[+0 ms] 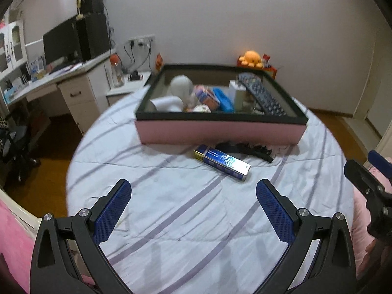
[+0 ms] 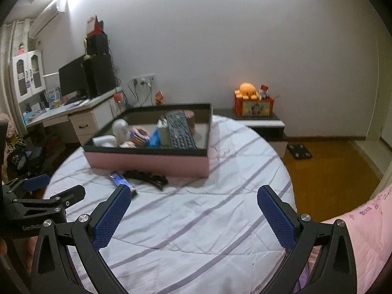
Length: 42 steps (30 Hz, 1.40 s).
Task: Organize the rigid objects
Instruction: 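Lower the left gripper onto the blue-and-gold package and close on it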
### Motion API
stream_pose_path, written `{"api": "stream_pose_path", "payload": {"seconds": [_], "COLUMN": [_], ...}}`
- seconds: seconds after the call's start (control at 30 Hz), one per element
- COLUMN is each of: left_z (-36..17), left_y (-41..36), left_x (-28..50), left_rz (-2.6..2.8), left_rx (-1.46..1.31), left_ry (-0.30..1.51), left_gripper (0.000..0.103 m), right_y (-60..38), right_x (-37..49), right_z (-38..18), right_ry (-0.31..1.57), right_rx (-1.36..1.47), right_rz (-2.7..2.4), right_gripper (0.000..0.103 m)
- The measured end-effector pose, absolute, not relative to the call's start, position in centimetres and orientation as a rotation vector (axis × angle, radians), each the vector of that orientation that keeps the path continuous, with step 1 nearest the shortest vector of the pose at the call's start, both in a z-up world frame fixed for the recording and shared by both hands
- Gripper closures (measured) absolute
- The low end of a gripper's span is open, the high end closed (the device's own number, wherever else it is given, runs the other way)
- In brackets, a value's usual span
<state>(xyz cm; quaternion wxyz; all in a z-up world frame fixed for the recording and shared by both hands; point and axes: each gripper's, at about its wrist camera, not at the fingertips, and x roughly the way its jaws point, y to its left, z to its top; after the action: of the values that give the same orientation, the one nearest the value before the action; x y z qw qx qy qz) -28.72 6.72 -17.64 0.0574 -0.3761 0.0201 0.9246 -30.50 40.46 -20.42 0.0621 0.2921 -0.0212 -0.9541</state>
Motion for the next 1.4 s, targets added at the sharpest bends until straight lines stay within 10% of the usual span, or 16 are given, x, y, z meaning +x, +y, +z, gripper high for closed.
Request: {"api": "stream_pose_path", "payload": {"seconds": [1.27,1.4], "left_z": [-22.2,-22.5], "left_y": [5.3,7.4], "left_x": [-34.3,-34.9], "left_rz": [2.814,2.71], "left_rx": [-1.465,-1.428], "left_ry": [0.009,0.083], "left_gripper": [0.0,0.014], "right_y": [38.7,38.5], "right_x": [-36.9,-37.2], "right_z": [-25.3,-25.4], "right_ry": [0.028,0.047], "right_rx": [1.135,1.156], "right_rz": [-2.686,-2.682], "right_gripper": [0.0,0.0]}}
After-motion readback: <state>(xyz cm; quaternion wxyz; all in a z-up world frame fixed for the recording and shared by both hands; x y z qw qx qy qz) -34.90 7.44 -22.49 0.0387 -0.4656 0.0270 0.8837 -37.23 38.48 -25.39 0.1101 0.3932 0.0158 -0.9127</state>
